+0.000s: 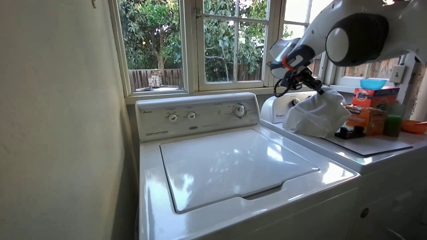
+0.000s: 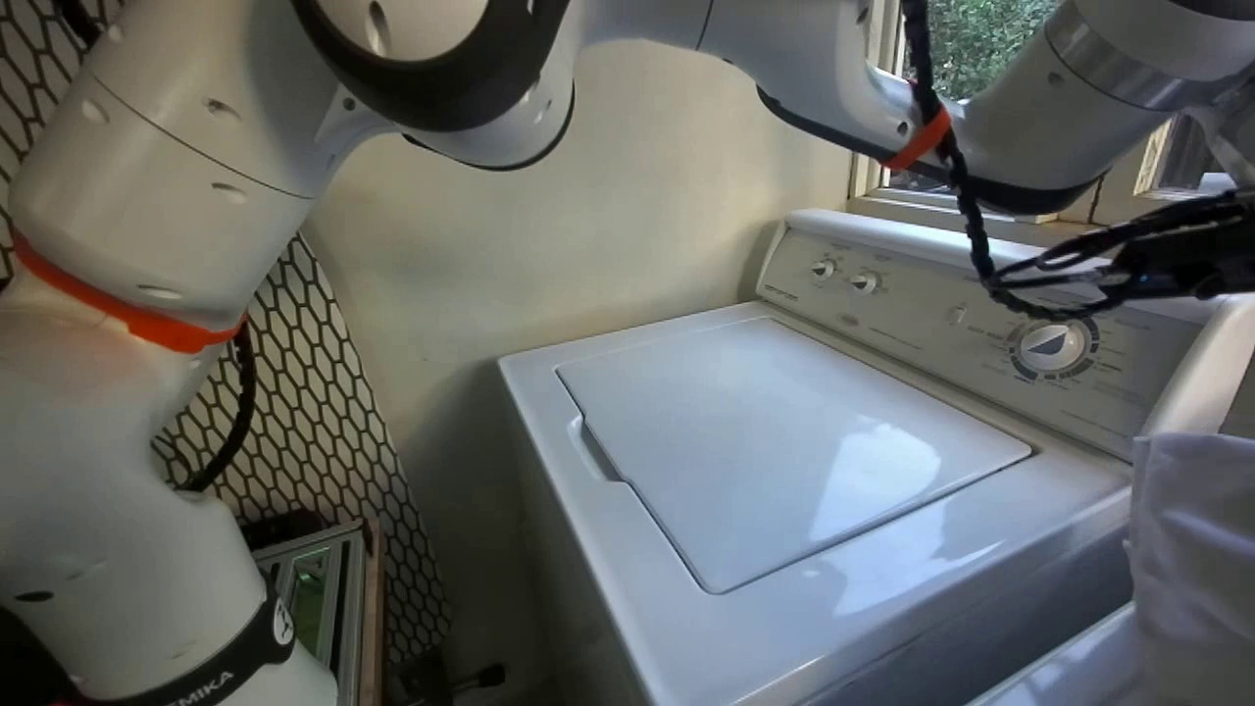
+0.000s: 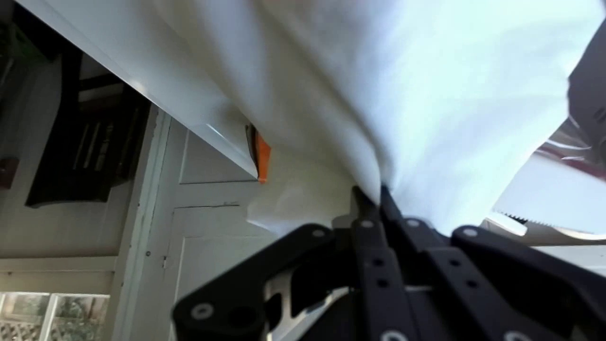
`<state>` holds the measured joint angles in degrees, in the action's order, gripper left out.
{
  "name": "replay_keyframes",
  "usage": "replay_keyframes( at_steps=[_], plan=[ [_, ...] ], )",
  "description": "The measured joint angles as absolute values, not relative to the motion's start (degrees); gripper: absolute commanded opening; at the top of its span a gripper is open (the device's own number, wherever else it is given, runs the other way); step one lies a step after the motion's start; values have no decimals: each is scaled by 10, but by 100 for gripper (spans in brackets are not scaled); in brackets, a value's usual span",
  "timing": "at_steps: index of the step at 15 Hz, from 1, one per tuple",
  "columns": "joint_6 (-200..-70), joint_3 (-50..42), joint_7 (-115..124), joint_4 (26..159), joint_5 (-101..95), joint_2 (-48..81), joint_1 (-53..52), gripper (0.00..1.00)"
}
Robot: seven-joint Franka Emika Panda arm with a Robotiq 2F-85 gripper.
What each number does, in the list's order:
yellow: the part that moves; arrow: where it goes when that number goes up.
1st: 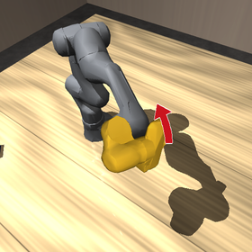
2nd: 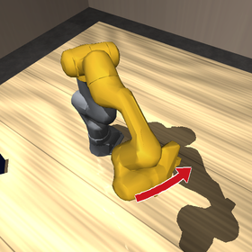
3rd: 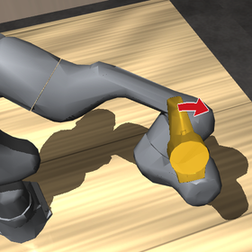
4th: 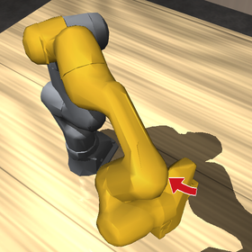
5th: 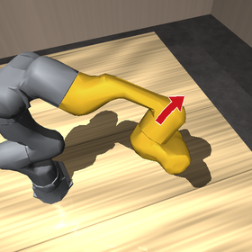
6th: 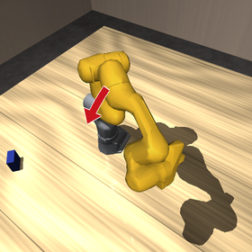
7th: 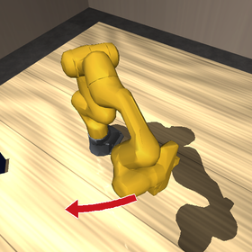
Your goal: Take the white item off of the washing machine
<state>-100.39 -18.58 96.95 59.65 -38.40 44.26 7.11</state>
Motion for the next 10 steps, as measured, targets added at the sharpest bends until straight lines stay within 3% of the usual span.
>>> replay_keyframes(
  at_steps=[1,3,10],
  plan=[
    [-1004,-191,992,580,-384,462,77,29],
    [-1004,-198,1029,549,-384,501,86,36],
    [-1064,-196,1053,491,-406,523,46,89]
  ],
)
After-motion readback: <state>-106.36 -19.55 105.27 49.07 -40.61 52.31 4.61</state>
